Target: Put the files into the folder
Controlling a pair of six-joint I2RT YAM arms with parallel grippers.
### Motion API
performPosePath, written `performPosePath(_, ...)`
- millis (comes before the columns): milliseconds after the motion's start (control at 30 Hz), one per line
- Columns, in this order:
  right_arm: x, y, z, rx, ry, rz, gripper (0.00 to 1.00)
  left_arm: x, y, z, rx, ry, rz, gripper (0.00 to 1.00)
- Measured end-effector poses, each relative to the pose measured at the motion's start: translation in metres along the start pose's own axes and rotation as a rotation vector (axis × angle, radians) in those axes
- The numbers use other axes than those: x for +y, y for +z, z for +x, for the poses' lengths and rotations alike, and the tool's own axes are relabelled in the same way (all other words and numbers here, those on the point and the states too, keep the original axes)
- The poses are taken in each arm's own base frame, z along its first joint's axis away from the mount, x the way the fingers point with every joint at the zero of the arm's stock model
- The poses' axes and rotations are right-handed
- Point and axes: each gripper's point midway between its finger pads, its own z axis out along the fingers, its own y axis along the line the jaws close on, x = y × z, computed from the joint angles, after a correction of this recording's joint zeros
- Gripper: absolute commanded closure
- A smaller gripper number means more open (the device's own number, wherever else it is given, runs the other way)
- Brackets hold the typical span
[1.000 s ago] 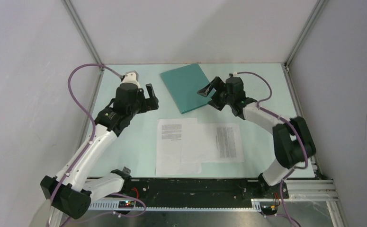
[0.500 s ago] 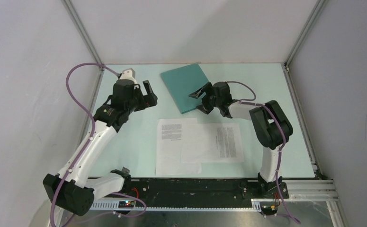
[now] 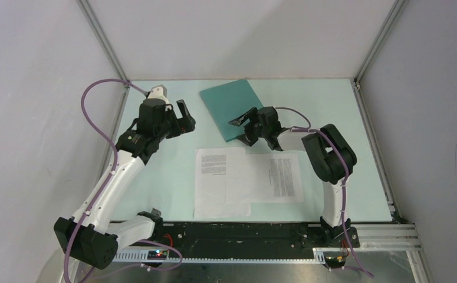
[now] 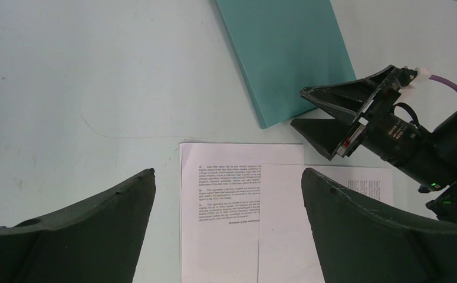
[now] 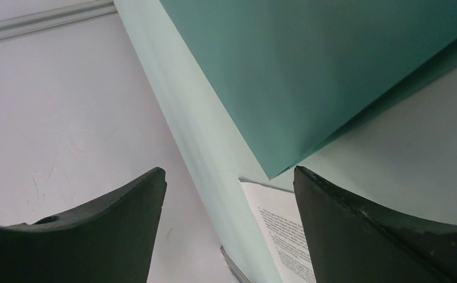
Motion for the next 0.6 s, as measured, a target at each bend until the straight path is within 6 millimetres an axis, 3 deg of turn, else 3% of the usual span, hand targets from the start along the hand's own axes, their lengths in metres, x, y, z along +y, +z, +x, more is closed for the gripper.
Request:
performPosePath(267, -0.011, 0.014, 0.003, 0.006, 0.052, 0.002, 0.17, -0.001, 0.000, 0.001, 0.009, -0.006, 0.010, 0.02)
performPosePath(600, 0.000, 0.018, 0.004, -0.011, 0.073, -0.040, 0.20, 0.000, -0.001, 0.003, 0.015, -0.007, 0.005, 0.02)
